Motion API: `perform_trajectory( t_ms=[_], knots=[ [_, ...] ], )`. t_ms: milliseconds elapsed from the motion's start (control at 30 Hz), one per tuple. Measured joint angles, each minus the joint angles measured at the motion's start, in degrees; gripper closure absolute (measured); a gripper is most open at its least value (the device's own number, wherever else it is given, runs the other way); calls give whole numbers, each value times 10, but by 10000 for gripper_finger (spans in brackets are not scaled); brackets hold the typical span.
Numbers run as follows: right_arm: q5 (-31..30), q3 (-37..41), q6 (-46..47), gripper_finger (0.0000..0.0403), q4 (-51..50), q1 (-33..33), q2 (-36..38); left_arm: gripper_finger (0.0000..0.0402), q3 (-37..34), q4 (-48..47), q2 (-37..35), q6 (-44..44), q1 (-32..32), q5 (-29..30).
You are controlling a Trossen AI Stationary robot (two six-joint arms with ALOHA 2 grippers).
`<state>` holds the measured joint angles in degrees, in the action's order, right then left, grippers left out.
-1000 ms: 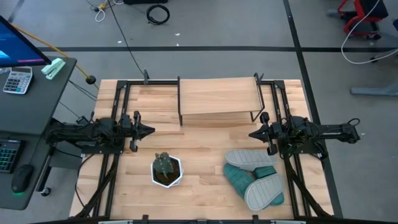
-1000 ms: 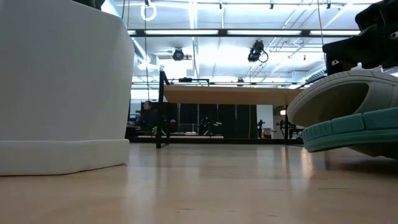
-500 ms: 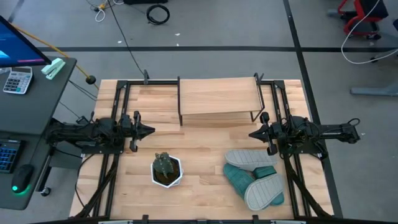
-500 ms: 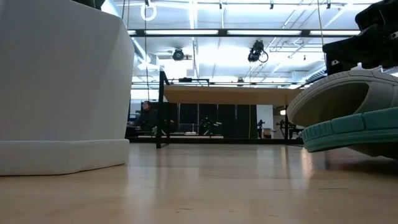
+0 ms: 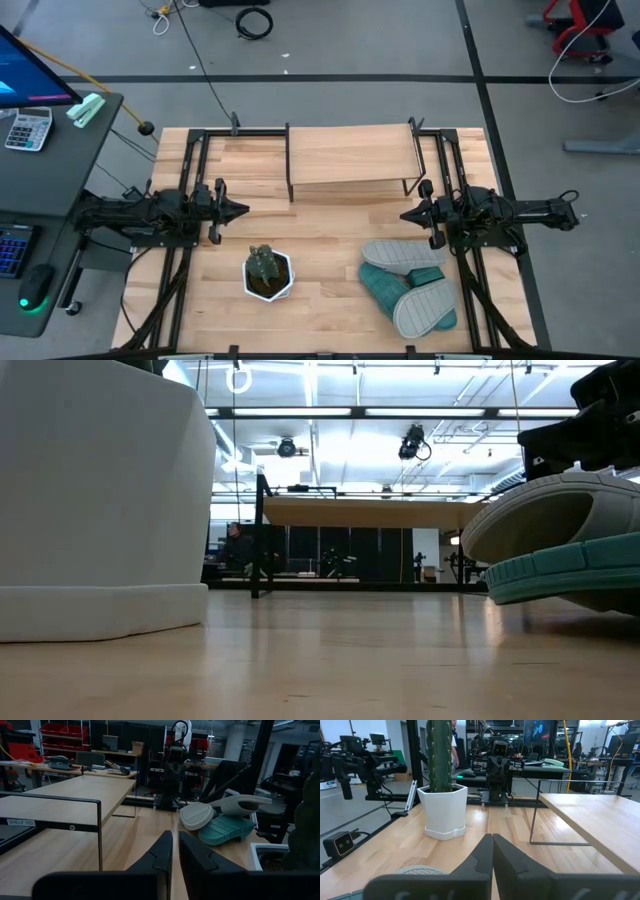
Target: Pick and place slides into the shelf
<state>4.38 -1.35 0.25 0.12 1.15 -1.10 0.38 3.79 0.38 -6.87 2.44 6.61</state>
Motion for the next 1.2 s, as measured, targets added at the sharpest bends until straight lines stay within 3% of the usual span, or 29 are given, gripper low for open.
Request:
perform_trajectory(
  t_ms=[433, 800, 1200],
  knots=[
    [0, 0, -13, 389, 2, 0, 0, 374, 0, 0, 0, 0, 0, 0],
    [0, 0, 27, 389, 2, 0, 0, 361, 0, 0, 0, 0, 0, 0],
    [0, 0, 138, 389, 2, 0, 0, 371, 0, 0, 0, 0, 0, 0]
  ],
)
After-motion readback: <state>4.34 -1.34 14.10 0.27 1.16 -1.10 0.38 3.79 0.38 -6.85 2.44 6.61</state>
